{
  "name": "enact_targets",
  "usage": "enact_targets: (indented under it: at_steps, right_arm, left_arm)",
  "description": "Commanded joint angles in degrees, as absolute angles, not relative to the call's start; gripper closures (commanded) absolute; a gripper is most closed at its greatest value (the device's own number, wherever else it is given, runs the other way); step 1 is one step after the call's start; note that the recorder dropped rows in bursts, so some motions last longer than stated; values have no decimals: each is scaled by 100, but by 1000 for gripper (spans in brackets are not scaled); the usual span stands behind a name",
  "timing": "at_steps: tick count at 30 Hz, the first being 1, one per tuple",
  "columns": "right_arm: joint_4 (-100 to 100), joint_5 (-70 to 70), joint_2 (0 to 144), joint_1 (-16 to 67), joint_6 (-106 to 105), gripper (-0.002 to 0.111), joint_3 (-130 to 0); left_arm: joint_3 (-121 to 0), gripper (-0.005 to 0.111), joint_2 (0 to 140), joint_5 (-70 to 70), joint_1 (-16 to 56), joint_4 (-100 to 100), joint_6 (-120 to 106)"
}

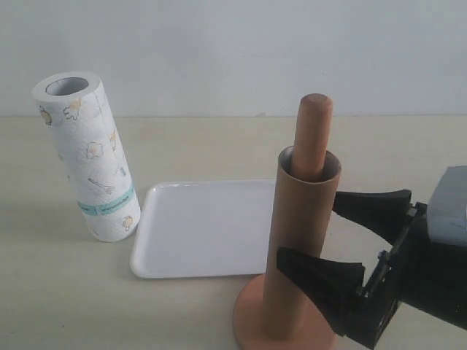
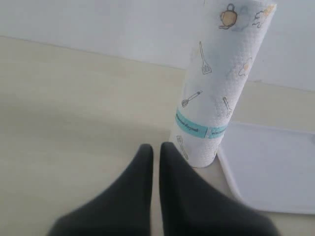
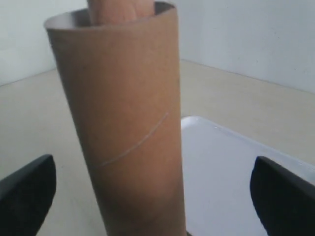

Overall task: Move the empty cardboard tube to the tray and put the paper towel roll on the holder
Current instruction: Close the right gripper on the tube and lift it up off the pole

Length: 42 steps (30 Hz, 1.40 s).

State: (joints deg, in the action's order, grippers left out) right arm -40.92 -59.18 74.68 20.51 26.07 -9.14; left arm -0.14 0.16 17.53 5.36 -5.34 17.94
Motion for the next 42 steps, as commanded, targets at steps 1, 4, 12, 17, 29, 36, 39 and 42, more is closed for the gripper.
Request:
enact_targets:
  at_steps: [1, 4, 12, 17, 29, 36, 39, 42]
  right_arm:
    - [-3844, -6477, 8035, 2057, 2220, 3, -940]
    - [-3557, -6489, 8381, 2057, 2012, 3, -966]
    - [-3547, -6511, 8742, 2057, 2079, 11, -1145]
    - [-3621, -6526, 8742, 2057, 2079, 57, -1145]
    - [-3951, -6973, 8640, 2057, 2002, 108, -1145]
    - [-3951, -6996, 7953, 2057, 2068, 108, -1145]
    - [-3929, -6996, 7295, 2057, 2150, 108, -1145]
    - [-3714, -6996, 6689, 2057, 2276, 108, -1161]
  left_arm:
    - [0, 103, 0, 1748, 522, -540, 1841]
    - [0, 103, 0, 1748, 522, -540, 1841]
    - [0, 103, 0, 1748, 522, -540, 1841]
    - [0, 103, 0, 1748, 522, -540, 1841]
    - [0, 103, 0, 1748, 522, -540, 1841]
    - [0, 103, 0, 1748, 522, -540, 1841]
    - [0, 103, 0, 1748, 522, -540, 1841]
    - [0, 103, 0, 1748, 522, -540, 1841]
